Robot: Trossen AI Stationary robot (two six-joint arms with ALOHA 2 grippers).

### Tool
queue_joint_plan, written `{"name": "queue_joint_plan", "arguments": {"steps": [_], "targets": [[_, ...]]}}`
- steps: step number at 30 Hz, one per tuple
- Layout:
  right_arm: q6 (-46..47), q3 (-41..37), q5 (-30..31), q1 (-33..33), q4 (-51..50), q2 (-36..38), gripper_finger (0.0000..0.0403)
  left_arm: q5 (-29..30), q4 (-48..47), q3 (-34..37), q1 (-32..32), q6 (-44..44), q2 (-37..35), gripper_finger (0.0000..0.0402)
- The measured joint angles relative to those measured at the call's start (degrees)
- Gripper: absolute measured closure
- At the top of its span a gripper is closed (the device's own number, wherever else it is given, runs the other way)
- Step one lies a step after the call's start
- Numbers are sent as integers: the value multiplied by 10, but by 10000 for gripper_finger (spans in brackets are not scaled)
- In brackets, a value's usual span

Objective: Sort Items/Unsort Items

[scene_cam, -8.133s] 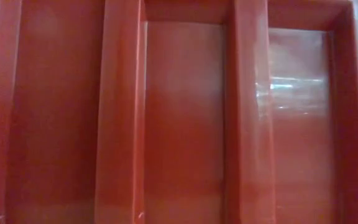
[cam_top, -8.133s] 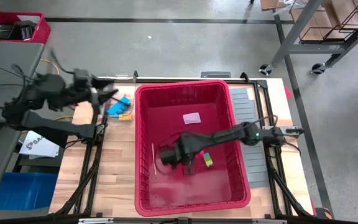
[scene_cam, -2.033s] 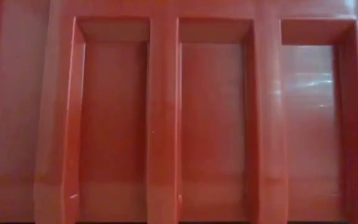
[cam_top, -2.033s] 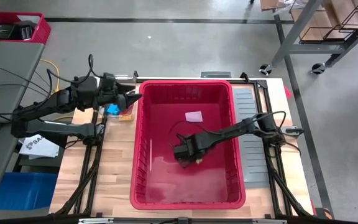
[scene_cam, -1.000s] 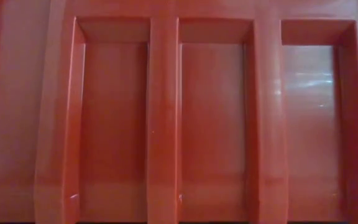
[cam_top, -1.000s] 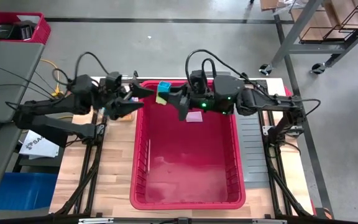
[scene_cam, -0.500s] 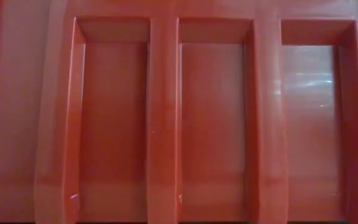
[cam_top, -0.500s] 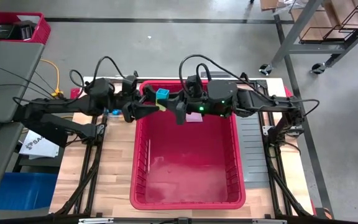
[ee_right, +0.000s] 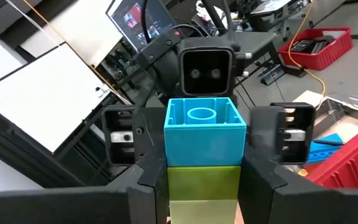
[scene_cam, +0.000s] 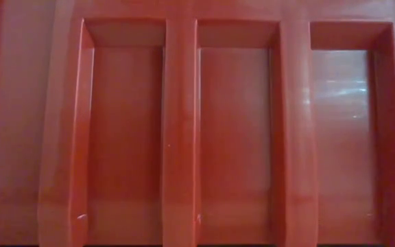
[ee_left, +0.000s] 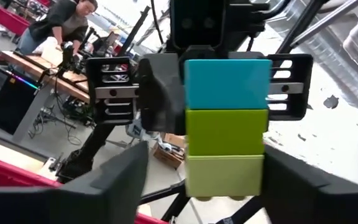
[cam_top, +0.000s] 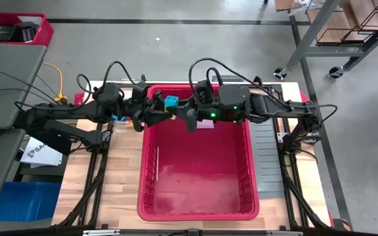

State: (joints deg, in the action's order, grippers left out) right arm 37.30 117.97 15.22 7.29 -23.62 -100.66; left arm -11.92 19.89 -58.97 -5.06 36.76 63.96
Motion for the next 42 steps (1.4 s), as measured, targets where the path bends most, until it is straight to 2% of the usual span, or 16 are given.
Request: {"name": "queue_joint_plan", "arguments": {"steps": [5, 6, 8, 13, 17, 28, 34, 37, 42], "targets": [[2, 0, 4, 1, -2, -1, 288, -3, 2, 0, 1, -16, -1, 259], [2, 0, 6, 2, -2, -1, 288, -2, 2, 0, 3, -20, -1, 274], [2, 0, 5, 2, -1, -1, 280, 2, 3, 0, 7, -31, -1, 272], [5, 0, -7, 4, 15, -2, 176, 7, 5, 0, 17, -54, 0, 272], [1, 0, -11, 4, 25, -1, 126, 23, -15, 0, 18, -67, -8, 272], [-40, 2, 11, 0, 38, 11, 116, 82, -68, 2, 4, -86, -42, 272], [-53, 1, 83, -1, 17, 11, 115, 90, -83, 1, -6, -89, -65, 272], [-70, 1, 103, -2, -5, 11, 114, 100, -123, 1, -10, -99, -74, 272], [-78, 0, 96, -4, -47, 21, 114, 129, -210, 1, -11, -119, -95, 272]]}}
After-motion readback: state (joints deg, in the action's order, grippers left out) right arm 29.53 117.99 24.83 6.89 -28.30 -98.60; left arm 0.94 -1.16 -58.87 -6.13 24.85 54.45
